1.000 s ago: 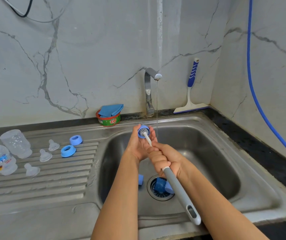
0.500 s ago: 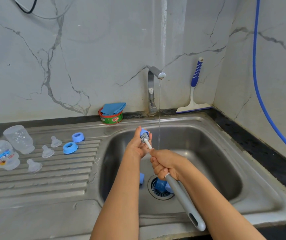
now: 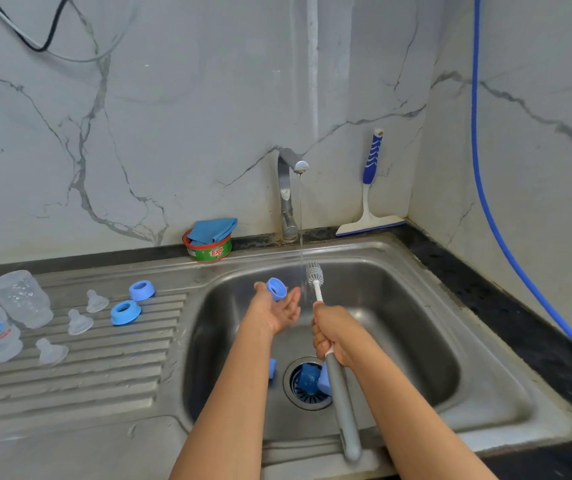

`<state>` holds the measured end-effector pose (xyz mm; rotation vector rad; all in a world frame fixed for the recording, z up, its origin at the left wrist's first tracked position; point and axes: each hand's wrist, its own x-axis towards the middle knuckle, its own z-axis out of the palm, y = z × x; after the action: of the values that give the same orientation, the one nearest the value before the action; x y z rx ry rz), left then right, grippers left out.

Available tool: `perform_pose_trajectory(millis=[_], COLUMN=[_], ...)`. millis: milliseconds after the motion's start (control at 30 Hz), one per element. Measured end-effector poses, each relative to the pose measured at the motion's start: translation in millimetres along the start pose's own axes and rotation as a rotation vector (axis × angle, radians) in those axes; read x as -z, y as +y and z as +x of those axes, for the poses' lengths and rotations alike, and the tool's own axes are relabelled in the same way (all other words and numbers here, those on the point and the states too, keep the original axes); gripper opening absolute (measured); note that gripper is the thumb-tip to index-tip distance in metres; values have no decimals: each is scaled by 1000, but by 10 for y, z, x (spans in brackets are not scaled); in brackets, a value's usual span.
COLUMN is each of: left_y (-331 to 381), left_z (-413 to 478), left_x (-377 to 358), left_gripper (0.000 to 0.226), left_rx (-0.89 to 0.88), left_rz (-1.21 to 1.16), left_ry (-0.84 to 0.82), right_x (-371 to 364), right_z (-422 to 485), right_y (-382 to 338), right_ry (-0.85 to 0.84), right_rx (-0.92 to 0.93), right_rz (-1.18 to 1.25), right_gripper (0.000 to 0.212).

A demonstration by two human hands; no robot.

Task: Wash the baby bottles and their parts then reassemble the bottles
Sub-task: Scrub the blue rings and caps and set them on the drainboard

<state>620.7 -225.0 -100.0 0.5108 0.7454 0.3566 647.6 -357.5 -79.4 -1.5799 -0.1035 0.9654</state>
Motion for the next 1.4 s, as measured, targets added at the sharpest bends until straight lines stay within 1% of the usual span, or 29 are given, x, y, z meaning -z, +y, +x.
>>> perform_pose_trajectory(millis=[100,133,267,367,433,567,700,833,1033,1133,1167,1267,1400], left_y=[-17,-19,-7,-5,-8,-1,-3,-2,44,54,54,76,138], left_z=[126,167,332,380,387,406,358,338,332,320,336,373,368], left_x=[-102,-151,-338,-455,-482,-433,-330,-259,-265,-333,-354,-416,-440], left_gripper=[53,50,36,26,27,37,36,37,37,36,35,32,27], left_rx=[32,46,76,52,25,-33,-96,-116,-144,-171,-194,-316,-449], left_rz=[115,122,16,0,17,20,50,101,164,252,319,538,590], left_ry=[82,76,-40,-60,-43,-34,-22,-1,8,-34,-47,-14,-2], right_x=[28,42,78,83,78,61,58,52,50,58,58,50,39], right_z=[74,92,127,148,160,175,211,239,237,210,208,199,177], right_y=[-11,-17,-43,-55,-54,-41,-38,-34,-47,-59,-58,-55,-48], right_ry=[57,73,120,124,119,107,117,116,119,119,116,102,84], right_rx=[43,51,65,60,57,67,58,53,64,66,65,60,45], right_rz=[61,80,127,138,135,125,88,78,73,83,87,83,54], right_gripper=[34,34,33,32,32,31,31,29,31,31,30,28,27])
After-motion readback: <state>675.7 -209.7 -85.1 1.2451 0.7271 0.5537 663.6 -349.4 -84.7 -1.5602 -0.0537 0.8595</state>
